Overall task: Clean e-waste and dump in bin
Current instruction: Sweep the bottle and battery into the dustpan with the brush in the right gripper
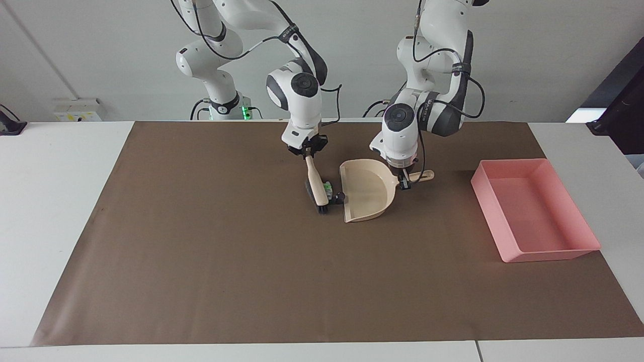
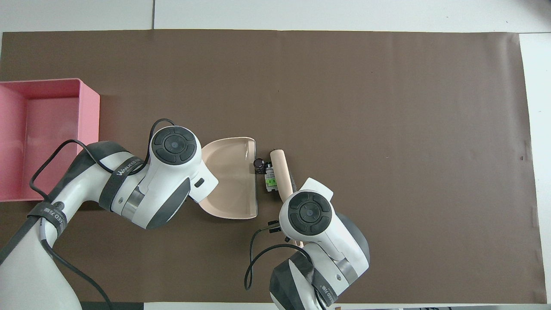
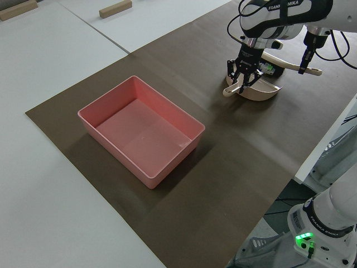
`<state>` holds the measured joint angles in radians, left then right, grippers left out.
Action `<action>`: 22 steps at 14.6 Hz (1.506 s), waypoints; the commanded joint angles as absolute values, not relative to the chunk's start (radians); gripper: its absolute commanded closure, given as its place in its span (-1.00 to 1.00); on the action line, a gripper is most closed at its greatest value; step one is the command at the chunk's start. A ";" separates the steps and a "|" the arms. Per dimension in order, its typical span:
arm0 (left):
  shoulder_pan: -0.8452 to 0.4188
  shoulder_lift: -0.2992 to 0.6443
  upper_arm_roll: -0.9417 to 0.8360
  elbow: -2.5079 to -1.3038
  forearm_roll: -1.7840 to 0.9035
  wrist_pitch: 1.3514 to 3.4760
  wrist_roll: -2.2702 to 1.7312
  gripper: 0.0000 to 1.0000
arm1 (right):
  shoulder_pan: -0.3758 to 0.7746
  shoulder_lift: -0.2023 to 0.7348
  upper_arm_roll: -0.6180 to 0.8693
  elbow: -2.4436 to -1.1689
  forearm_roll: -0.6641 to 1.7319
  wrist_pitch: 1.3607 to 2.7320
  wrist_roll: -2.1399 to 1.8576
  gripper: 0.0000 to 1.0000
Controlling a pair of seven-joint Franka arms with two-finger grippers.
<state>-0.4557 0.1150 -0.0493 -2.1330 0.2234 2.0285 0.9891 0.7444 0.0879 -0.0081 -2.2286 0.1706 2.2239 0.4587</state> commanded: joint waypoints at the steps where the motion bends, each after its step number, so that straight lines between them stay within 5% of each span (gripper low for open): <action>1: -0.477 0.130 -0.041 -2.120 0.242 2.005 0.954 1.00 | 0.750 0.144 0.012 -2.149 0.303 2.233 0.462 1.00; 7: -0.476 0.127 -0.040 -2.129 0.242 2.009 0.954 1.00 | 0.752 0.170 0.098 -2.112 0.480 2.350 0.469 1.00; 14: -0.419 0.104 -0.040 -2.157 0.242 2.069 1.109 1.00 | 0.750 0.147 0.098 -2.103 0.483 2.326 0.479 1.00; 19: -0.354 0.063 -0.043 -2.194 0.200 2.123 1.161 1.00 | 0.720 -0.036 0.089 -2.114 0.312 2.122 0.684 1.00; 22: -0.322 0.049 -0.041 -2.191 0.169 2.121 1.206 1.00 | 0.580 -0.155 0.090 -2.144 0.233 2.025 0.735 1.00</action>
